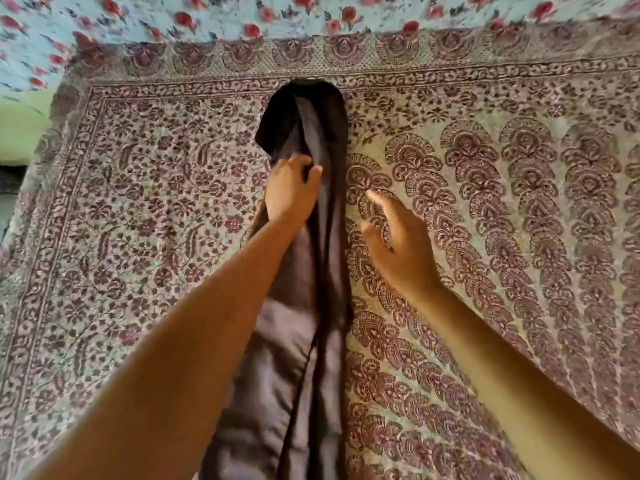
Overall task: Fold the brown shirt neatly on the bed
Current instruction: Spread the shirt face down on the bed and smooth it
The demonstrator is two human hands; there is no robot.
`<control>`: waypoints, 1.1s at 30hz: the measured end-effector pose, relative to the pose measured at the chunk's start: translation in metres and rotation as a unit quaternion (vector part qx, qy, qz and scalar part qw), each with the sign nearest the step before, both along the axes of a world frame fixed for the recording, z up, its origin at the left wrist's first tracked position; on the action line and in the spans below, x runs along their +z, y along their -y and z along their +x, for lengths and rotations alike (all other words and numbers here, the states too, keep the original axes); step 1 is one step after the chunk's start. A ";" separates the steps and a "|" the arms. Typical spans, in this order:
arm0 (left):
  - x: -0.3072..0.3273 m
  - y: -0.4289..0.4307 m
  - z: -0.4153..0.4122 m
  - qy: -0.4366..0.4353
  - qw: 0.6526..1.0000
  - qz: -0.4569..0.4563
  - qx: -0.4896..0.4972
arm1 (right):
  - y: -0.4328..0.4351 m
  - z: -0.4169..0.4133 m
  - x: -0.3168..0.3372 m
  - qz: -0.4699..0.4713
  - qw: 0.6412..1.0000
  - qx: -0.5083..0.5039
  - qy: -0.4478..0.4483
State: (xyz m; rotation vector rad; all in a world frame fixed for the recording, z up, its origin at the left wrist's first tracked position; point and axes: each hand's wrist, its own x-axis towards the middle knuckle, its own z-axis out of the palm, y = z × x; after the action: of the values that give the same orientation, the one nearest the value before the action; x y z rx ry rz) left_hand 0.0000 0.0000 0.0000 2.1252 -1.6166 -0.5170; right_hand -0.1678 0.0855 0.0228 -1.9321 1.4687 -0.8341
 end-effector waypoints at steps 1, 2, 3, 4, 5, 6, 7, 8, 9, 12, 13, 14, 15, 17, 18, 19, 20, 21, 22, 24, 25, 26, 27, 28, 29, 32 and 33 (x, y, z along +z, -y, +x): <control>-0.005 0.012 -0.001 -0.003 1.000 0.008 0.011 | 0.006 -0.001 -0.006 0.002 1.000 -0.003 -0.003; -0.010 0.025 -0.001 -0.006 0.999 0.011 0.033 | 0.011 0.000 -0.010 0.009 1.000 -0.009 -0.007; -0.014 0.039 -0.002 -0.003 0.999 0.024 0.049 | 0.017 -0.001 -0.017 0.010 1.000 -0.009 -0.012; -0.015 0.049 -0.004 0.000 0.997 0.043 0.059 | 0.020 -0.001 -0.021 0.017 1.000 -0.009 -0.019; -0.018 0.059 -0.005 0.022 0.996 0.060 0.056 | 0.024 -0.001 -0.027 0.018 1.000 -0.008 -0.020; -0.018 0.066 -0.006 0.050 0.995 0.075 0.052 | 0.027 -0.001 -0.031 0.018 1.000 -0.009 -0.017; -0.020 0.073 -0.004 0.066 0.994 0.077 0.045 | 0.031 -0.001 -0.036 0.017 1.000 -0.011 -0.013; -0.018 0.077 -0.002 0.057 0.995 0.071 0.046 | 0.032 -0.002 -0.040 0.012 1.000 -0.012 -0.013; -0.017 0.080 0.002 0.035 0.996 0.060 0.053 | 0.032 -0.002 -0.042 0.006 1.000 -0.010 -0.018; -0.011 0.081 0.015 -0.126 0.986 0.009 0.107 | 0.031 -0.002 -0.051 0.010 0.999 -0.005 -0.032; -0.003 0.078 0.020 -0.224 0.964 -0.009 0.143 | 0.031 -0.002 -0.053 0.013 0.999 -0.006 -0.034; 0.005 0.074 0.023 -0.325 0.928 -0.012 0.181 | 0.030 -0.002 -0.052 0.020 0.999 -0.011 -0.034; 0.016 0.070 0.027 -0.411 0.888 -0.003 0.205 | 0.030 -0.001 -0.049 0.029 0.999 -0.017 -0.033; 0.037 0.059 0.036 -0.516 0.834 0.023 0.194 | 0.031 0.003 -0.038 0.061 0.998 -0.023 -0.014; 0.051 0.052 0.039 -0.533 0.829 0.034 0.167 | 0.033 0.007 -0.029 0.077 0.997 -0.029 0.004; 0.062 0.046 0.043 -0.533 0.833 0.045 0.139 | 0.036 0.012 -0.022 0.090 0.995 -0.037 0.029; 0.076 0.040 0.046 -0.523 0.844 0.045 0.111 | 0.040 0.018 -0.012 0.103 0.992 -0.050 0.055; 0.088 0.033 0.048 -0.492 0.866 0.046 0.073 | 0.043 0.023 -0.002 0.119 0.988 -0.066 0.079; 0.099 0.028 0.052 -0.452 0.890 0.048 0.030 | 0.046 0.028 0.009 0.142 0.982 -0.083 0.093; 0.124 0.017 0.055 -0.405 0.913 0.040 -0.040 | 0.049 0.036 0.022 0.184 0.971 -0.104 0.114; 0.141 0.009 0.055 -0.410 0.909 0.034 -0.061 | 0.050 0.040 0.027 0.192 0.967 -0.109 0.126; 0.158 0.002 0.055 -0.424 0.902 0.026 -0.077 | 0.048 0.043 0.037 0.197 0.965 -0.112 0.133; 0.177 -0.004 0.055 -0.440 0.893 0.021 -0.095 | 0.045 0.045 0.044 0.198 0.963 -0.114 0.146; 0.196 -0.011 0.055 -0.452 0.884 0.019 -0.116 | 0.042 0.046 0.055 0.207 0.958 -0.121 0.158; 0.213 -0.017 0.053 -0.458 0.879 0.019 -0.135 | 0.041 0.046 0.061 0.214 0.952 -0.129 0.178; 0.274 -0.041 0.049 -0.467 0.866 0.004 -0.178 | 0.030 0.045 0.103 0.226 0.932 -0.143 0.244; 0.296 -0.050 0.047 -0.471 0.860 -0.003 -0.196 | 0.027 0.043 0.121 0.221 0.922 -0.137 0.286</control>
State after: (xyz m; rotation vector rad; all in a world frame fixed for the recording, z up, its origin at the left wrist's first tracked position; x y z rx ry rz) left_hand 0.0466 0.0497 0.2959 1.1416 -1.3823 -1.4002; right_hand -0.1246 0.0581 0.1438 -1.0454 1.4124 -0.9789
